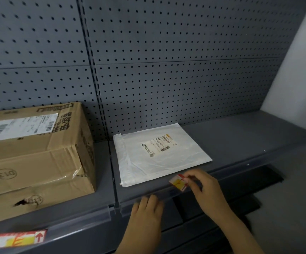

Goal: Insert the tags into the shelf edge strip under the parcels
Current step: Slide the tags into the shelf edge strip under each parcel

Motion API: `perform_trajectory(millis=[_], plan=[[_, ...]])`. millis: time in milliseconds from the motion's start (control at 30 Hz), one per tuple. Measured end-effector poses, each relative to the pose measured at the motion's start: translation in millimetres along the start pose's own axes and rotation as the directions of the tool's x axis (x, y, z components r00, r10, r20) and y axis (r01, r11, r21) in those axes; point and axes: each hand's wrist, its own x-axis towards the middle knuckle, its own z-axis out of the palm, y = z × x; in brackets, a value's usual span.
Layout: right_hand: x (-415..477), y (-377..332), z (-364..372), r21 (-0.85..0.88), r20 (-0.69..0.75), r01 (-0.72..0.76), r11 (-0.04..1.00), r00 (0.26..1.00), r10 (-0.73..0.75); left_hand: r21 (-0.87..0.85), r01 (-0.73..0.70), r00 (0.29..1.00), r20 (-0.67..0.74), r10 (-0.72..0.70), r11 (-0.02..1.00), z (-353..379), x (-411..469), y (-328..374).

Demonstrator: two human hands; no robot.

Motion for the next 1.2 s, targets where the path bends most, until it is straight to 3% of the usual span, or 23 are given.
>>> perform_trajectory(millis=[100,233,433,767,1033,1200], plan=[[1,-7,2,0.054,-0.045,0.034,0.998,0.998,-0.032,0.006,0.002,1.0,-0.028,-0.001,1.0,3,-1,-2],[1,2,9,-0.153,0.062,0.093,0.984,0.994,-0.084,0.003,0.003,0.999,-0.04,-0.002,1.0,6,1,-3],[-1,10,13,-0.333,0.04,0.125,0.935,0.992,-0.118,0.009,0.023,0.999,-0.043,-0.022,1.0,9,2,-5],[-4,13,18,-0.253,0.082,0.076,0.965,0.995,-0.057,0.103,0.049,0.997,-0.06,-0.043,0.993,-3,13,-15],[-21,18,12,-0.193,-0.137,-0.092,0.977,0.988,0.066,-0.031,0.072,0.991,-0.115,-0.075,0.997,-3,21,-3],[-24,16,16,-0.203,-0.044,-0.119,0.972,0.993,0.113,-0.144,0.088,0.991,-0.083,-0.101,0.986,4,30,7]])
